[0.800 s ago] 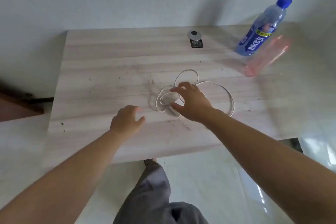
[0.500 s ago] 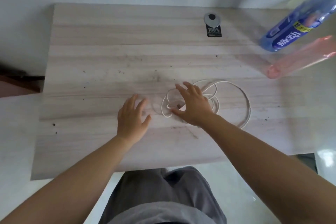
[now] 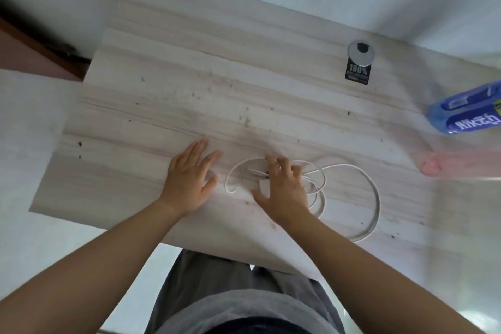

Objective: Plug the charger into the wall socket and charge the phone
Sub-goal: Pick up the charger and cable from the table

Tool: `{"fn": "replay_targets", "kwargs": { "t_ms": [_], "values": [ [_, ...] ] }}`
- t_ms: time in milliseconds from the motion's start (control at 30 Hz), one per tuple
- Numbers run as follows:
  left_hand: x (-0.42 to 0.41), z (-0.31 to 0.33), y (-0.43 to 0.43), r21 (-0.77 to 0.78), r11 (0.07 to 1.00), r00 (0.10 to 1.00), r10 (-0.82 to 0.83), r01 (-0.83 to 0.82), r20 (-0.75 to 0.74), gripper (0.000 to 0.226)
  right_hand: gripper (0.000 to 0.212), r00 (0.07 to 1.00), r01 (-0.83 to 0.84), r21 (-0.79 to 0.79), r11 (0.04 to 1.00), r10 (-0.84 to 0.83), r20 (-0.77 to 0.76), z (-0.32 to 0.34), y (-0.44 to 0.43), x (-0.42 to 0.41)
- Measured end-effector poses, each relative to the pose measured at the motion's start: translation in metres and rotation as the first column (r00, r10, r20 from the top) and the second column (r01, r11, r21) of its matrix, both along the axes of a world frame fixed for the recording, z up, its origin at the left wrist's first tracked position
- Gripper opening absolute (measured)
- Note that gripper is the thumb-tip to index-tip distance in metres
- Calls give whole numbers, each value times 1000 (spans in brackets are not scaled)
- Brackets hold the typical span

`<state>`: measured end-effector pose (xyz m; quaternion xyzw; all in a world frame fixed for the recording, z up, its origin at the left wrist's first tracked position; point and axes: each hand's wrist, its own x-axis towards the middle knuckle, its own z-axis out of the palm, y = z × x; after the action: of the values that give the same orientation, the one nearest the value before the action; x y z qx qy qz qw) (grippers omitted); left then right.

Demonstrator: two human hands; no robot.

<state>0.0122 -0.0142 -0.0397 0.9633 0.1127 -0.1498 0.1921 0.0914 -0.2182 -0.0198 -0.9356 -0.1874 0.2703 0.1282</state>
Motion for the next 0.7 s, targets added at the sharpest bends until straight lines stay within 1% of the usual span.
{"fn": "replay_targets", "kwargs": {
  "t_ms": [100, 167, 267, 400, 467, 533, 600, 700],
  "values": [
    [3, 0, -10, 20, 999, 997, 48, -47, -57, 62, 75, 995, -94, 9, 996, 94, -38, 3, -10, 5],
    [6, 2, -18, 33, 995, 992, 99, -97, -79, 63, 75, 991, -114, 37, 993, 116, -67, 3, -17, 10],
    [7, 6, -31, 49, 983, 981, 179, -175, -76, 66, 73, 987, -118, 80, 990, 126, -104, 6, -25, 15],
    [1, 10, -49, 67, 968, 960, 247, -240, -130, 62, 68, 988, -69, 111, 991, 83, -129, 7, -40, 27],
    [-6, 14, -56, 60, 966, 952, 260, -253, -161, 62, 67, 988, -17, 124, 992, 35, -149, 6, -49, 33],
    [-15, 19, -64, 20, 957, 941, 287, -289, -178, 60, 70, 981, 64, 176, 982, -30, -193, 7, -56, 37],
    [-25, 26, -73, -36, 932, 917, 348, -361, -195, 56, 77, 969, 115, 208, 971, -64, -238, 10, -61, 39],
    [-40, 40, -86, -125, 856, 861, 481, -502, -164, 54, 81, 958, 151, 261, 954, -76, -277, 16, -64, 37]
  ]
}}
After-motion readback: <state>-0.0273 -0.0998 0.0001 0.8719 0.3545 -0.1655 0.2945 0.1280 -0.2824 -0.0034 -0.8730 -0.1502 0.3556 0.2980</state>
